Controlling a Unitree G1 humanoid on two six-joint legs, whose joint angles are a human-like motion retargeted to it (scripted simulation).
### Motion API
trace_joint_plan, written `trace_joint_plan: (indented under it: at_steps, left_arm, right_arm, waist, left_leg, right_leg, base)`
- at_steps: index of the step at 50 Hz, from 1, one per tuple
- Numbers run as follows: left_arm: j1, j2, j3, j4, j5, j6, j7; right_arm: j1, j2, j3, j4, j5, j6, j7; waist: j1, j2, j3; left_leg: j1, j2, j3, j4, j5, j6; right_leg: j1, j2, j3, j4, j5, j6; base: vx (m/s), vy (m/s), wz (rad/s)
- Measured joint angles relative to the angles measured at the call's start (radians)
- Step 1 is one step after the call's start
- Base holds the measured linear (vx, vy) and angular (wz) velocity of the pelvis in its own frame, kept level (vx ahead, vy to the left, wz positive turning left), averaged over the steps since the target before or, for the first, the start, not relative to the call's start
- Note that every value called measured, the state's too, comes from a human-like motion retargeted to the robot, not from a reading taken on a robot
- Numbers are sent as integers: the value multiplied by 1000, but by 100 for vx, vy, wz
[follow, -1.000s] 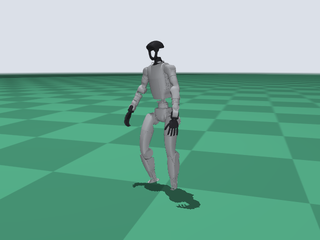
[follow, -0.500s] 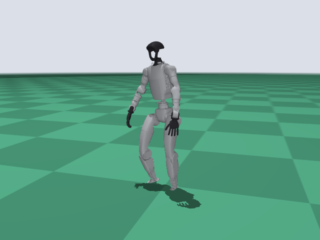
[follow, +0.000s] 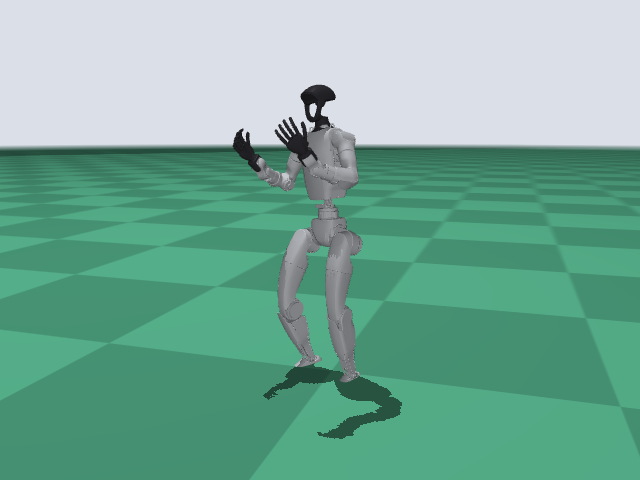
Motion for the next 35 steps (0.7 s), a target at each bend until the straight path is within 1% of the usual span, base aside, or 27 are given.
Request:
trace_joint_plan:
  at_steps: [2, 5, 9, 12, 13, 14, 16, 18, 20, 22, 23, 27, 28, 33, 35]
  left_arm:
    - [-78, 4, -24, -139, 10, -28, 53]
    - [-182, -11, -107, -280, 43, -21, 102]
    - [-280, -51, -244, -370, 75, 27, 138]
    - [-312, -82, -305, -383, 67, 48, 154]
    - [-324, -89, -311, -378, 63, 48, 162]
    - [-323, -96, -315, -376, 59, 46, 169]
    - [-311, -108, -314, -377, 55, 37, 184]
    - [-321, -109, -302, -376, 52, 20, 210]
    - [-311, -112, -297, -377, 53, 15, 219]
    - [-309, -107, -297, -380, 47, 20, 214]
    - [-317, -101, -296, -380, 34, 28, 204]
    - [-304, -107, -314, -388, 17, 46, 169]
    - [-309, -106, -309, -386, 5, 47, 153]
    - [-290, -100, -263, -394, 7, 25, 153]
    - [-301, -91, -228, -396, 13, 10, 164]
  right_arm:
    - [-71, 32, 31, -126, 10, -19, -18]
    - [-163, 85, 124, -253, 23, -7, -6]
    - [-239, 147, 260, -328, 77, 53, 60]
    - [-261, 173, 305, -329, 132, 80, 102]
    - [-272, 173, 304, -318, 154, 82, 114]
    - [-272, 175, 305, -313, 162, 82, 116]
    - [-264, 177, 302, -308, 165, 78, 107]
    - [-278, 163, 286, -299, 169, 67, 89]
    - [-269, 158, 279, -296, 168, 62, 82]
    - [-262, 152, 277, -299, 175, 65, 88]
    - [-266, 146, 275, -301, 189, 69, 99]
    - [-243, 151, 293, -313, 214, 87, 135]
    - [-245, 151, 287, -315, 227, 90, 146]
    - [-223, 139, 232, -315, 211, 62, 120]
    - [-235, 121, 203, -313, 192, 44, 86]
  waist:
    - [-1, 0, -12]
    - [-2, 4, -26]
    - [0, 25, -35]
    - [7, 44, -41]
    - [15, 61, -48]
    - [17, 66, -46]
    - [14, 63, -38]
    - [19, 79, -54]
    - [18, 77, -47]
    - [18, 75, -47]
    - [22, 81, -57]
    - [20, 72, -43]
    - [22, 76, -52]
    - [10, 67, -39]
    - [12, 75, -50]
  left_leg:
    - [-21, 2, 0, 41, -25, -2]
    - [-52, 8, -1, 113, -57, -9]
    - [-89, 29, -7, 185, -88, -18]
    - [-104, 49, -10, 207, -100, -23]
    - [-100, 65, -12, 182, -94, -27]
    - [-103, 71, -11, 193, -95, -28]
    - [-117, 75, -7, 240, -106, -29]
    - [-108, 84, -7, 187, -93, -32]
    - [-116, 88, -4, 218, -95, -32]
    - [-121, 90, -2, 233, -104, -31]
    - [-108, 92, -3, 186, -92, -32]
    - [-118, 95, 4, 231, -106, -29]
    - [-104, 94, 4, 182, -94, -30]
    - [-120, 96, 11, 236, -116, -28]
    - [-98, 94, 11, 150, -88, -27]
  right_leg:
    - [-5, 1, 2, 8, -10, 7]
    - [-12, 2, 3, 30, -26, 12]
    - [-17, 19, -3, 35, -32, 11]
    - [-15, 38, -8, 18, -25, 10]
    - [-3, 57, -14, -30, -6, 8]
    - [-4, 62, -14, -28, -3, 7]
    - [-15, 60, -11, 12, -12, 9]
    - [-4, 75, -16, -51, 9, 9]
    - [-11, 76, -12, -27, 10, 11]
    - [-15, 77, -10, -17, 3, 12]
    - [-3, 83, -12, -67, 18, 12]
    - [-14, 81, -6, -26, 5, 12]
    - [-2, 86, -8, -72, 17, 12]
    - [-22, 82, -2, -16, -1, 15]
    - [-7, 89, -6, -92, 27, 17]
  base:
    - [0, 0, 0]
    - [0, 0, 0]
    - [0, 0, 0]
    - [1, 0, -6]
    - [1, -1, -22]
    - [-4, -1, -21]
    - [-4, 0, -7]
    - [5, 0, -15]
    - [-3, 0, -5]
    - [3, 0, -5]
    - [5, 1, -11]
    - [0, 0, -4]
    - [5, 1, -10]
    - [-2, 0, -4]
    - [4, 1, -4]
